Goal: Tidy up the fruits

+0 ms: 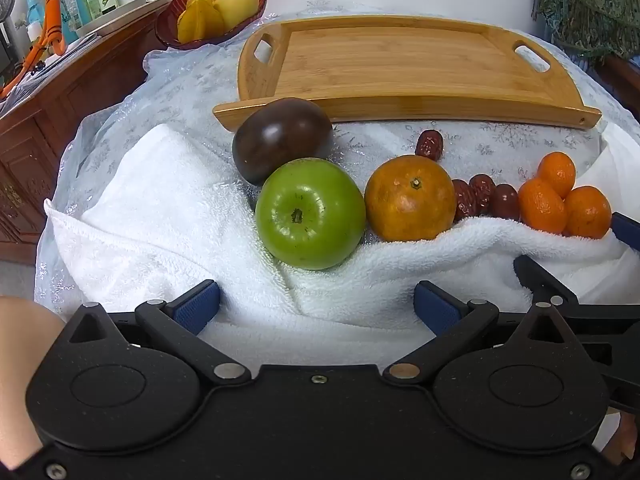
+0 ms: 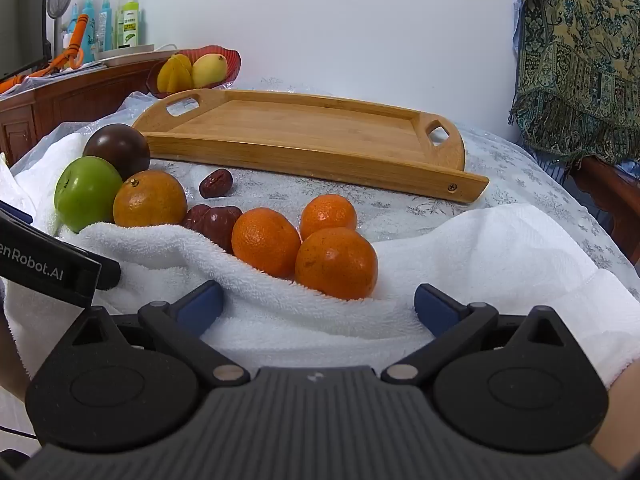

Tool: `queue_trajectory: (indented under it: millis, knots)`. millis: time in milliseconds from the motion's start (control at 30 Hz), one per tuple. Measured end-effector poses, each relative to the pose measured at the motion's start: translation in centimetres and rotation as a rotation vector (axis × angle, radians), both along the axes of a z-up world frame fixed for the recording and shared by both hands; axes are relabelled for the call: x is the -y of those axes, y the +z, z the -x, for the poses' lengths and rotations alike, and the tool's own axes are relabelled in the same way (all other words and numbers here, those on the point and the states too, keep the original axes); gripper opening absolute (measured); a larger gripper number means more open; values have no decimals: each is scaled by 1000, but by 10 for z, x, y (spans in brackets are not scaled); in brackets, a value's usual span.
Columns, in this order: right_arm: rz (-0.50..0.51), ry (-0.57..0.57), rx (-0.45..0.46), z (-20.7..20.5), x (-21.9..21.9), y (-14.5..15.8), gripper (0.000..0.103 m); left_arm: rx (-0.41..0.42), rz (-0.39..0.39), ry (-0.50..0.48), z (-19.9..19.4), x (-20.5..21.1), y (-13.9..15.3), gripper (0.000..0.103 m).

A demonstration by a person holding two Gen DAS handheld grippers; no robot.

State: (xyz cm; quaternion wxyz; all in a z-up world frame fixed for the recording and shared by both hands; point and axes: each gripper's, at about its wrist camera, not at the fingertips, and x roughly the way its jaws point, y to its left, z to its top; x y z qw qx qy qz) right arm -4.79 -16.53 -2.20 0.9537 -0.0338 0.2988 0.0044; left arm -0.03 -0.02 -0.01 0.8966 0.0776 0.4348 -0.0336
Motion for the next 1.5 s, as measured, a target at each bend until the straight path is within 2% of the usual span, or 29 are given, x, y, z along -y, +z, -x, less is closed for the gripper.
queue_trajectory:
  millis: [1500]
  knots:
    - [4,0,4,1,-1,0,103,-8,1,0,0,0,0,103]
